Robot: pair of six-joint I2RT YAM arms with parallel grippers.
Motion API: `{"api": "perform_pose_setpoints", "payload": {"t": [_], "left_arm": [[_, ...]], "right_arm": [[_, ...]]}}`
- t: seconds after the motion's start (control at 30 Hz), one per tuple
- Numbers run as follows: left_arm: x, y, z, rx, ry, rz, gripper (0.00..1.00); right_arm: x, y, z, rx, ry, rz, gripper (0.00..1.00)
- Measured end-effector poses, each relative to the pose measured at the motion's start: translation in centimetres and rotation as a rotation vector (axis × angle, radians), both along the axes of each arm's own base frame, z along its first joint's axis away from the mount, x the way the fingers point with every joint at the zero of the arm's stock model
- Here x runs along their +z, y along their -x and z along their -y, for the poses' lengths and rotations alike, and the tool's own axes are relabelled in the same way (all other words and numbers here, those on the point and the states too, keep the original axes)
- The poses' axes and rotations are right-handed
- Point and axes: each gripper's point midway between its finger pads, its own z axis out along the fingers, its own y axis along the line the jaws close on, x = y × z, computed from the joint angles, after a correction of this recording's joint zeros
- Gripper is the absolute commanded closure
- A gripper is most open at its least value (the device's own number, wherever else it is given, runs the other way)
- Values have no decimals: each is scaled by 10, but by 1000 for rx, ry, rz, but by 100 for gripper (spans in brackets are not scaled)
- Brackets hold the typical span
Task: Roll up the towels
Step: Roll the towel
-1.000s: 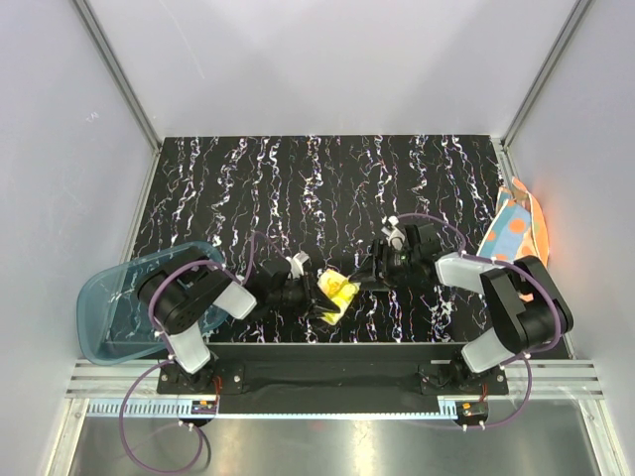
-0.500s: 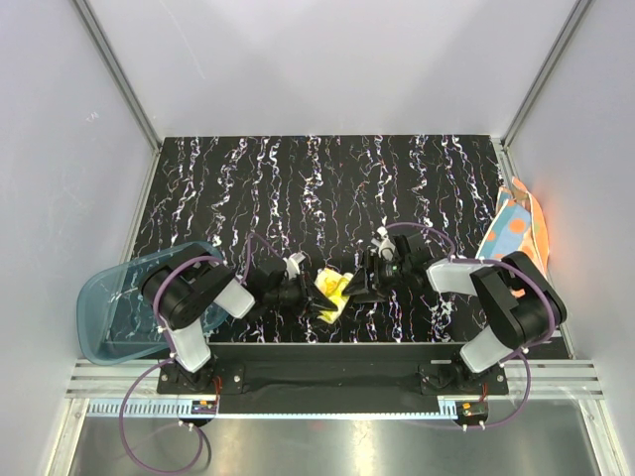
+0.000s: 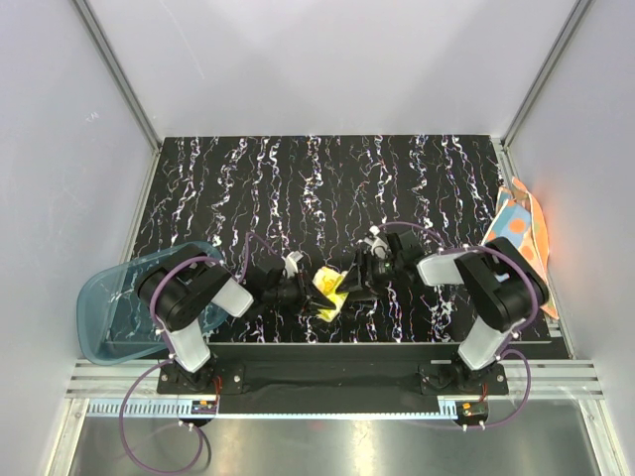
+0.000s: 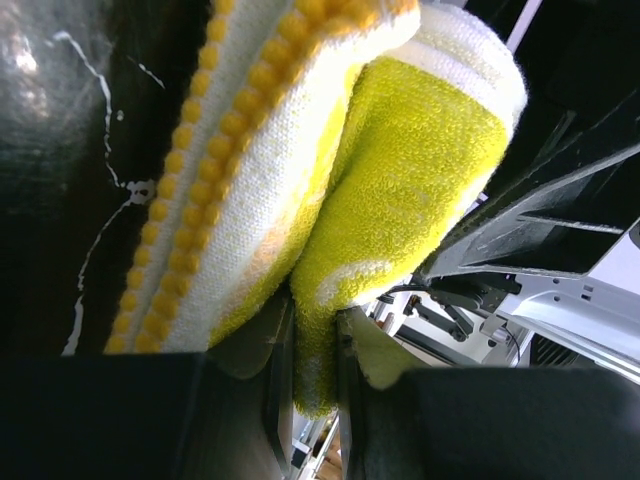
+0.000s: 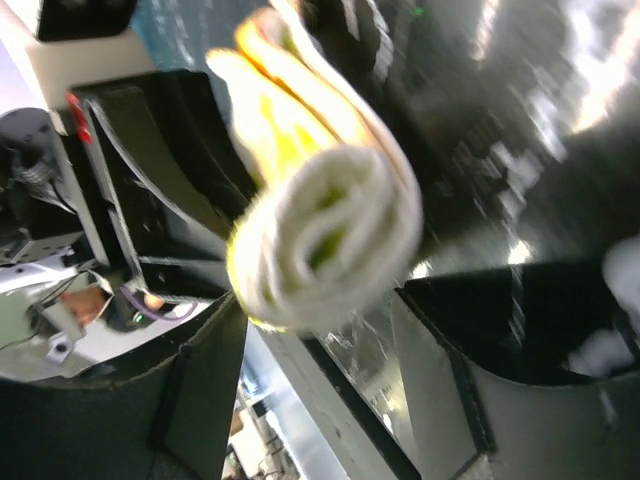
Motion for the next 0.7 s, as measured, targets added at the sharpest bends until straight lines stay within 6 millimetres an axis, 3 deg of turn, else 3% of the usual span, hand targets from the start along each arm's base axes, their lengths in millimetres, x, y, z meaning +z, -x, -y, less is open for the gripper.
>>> {"api": "perform_pose_setpoints", "payload": {"t": [0.1, 0.33, 0.53, 0.7], "left_arm": [[0, 0, 0, 0, 0, 0, 100], [0, -1, 0, 3, 2, -2, 100], [0, -1, 0, 2, 3, 1, 94], [-1, -4, 1, -25, -38, 36, 62]], "right_arm": [[-1, -4, -14, 29, -47, -7, 38], [-13, -7, -23, 38, -79, -21, 72], [-15, -8, -25, 35, -83, -21, 85], [-14, -11, -23, 26, -16, -19, 89]]}}
